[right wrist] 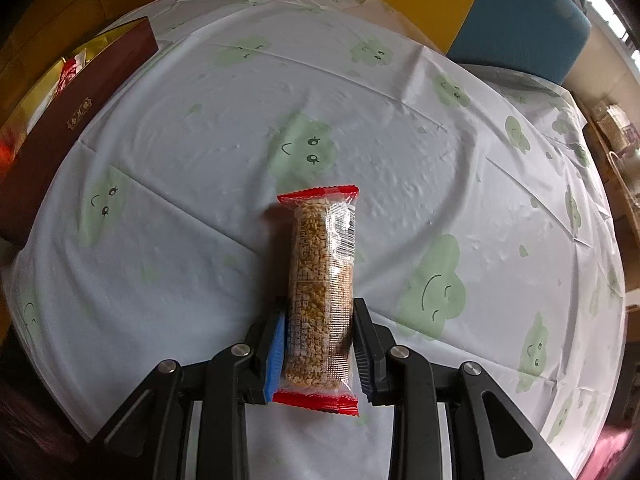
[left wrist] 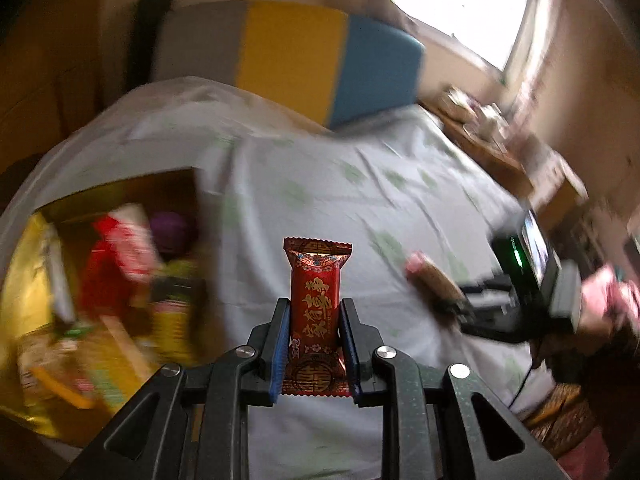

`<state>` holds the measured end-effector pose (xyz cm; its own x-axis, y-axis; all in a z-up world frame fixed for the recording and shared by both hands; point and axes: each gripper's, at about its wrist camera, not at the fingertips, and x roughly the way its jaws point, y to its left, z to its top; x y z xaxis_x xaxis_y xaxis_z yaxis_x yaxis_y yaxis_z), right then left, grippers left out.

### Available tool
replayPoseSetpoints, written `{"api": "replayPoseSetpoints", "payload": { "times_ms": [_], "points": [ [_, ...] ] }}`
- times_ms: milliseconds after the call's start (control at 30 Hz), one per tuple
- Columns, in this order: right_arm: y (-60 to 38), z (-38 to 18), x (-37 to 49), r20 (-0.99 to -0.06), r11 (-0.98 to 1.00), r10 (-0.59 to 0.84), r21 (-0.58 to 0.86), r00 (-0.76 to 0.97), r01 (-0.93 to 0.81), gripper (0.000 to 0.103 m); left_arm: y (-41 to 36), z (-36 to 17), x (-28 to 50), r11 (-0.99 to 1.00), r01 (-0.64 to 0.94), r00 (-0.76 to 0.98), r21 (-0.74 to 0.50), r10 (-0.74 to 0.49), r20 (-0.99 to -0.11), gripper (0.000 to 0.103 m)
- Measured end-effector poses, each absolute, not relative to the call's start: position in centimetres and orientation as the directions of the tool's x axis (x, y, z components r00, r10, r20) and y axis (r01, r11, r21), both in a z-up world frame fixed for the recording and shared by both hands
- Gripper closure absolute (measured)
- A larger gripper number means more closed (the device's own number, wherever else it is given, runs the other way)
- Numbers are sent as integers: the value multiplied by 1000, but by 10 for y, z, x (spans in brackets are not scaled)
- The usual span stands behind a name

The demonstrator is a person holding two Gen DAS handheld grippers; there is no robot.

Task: Organize snacks
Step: 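Lift the candy bar toward the tray with the left tool while right tool holds granola, then lower the red candy bar into the gold tray and open the left tool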

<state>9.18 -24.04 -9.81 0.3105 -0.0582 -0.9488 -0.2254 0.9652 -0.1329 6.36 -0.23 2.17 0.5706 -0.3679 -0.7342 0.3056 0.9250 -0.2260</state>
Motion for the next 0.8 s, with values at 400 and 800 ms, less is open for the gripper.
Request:
{"api": "replayPoseSetpoints", "payload": {
  "times_ms": [400,800],
  "points": [
    [-236,-96,88,-944,959,-80,-161,321,-235,72,178,8,77,912,-165,628,-374,-195,-754,79],
    [-235,-95,87,-942,959,-87,-167,323,-228,72,176,-16,135,889,-205,598,-409,-217,-771,76]
  ]
}}
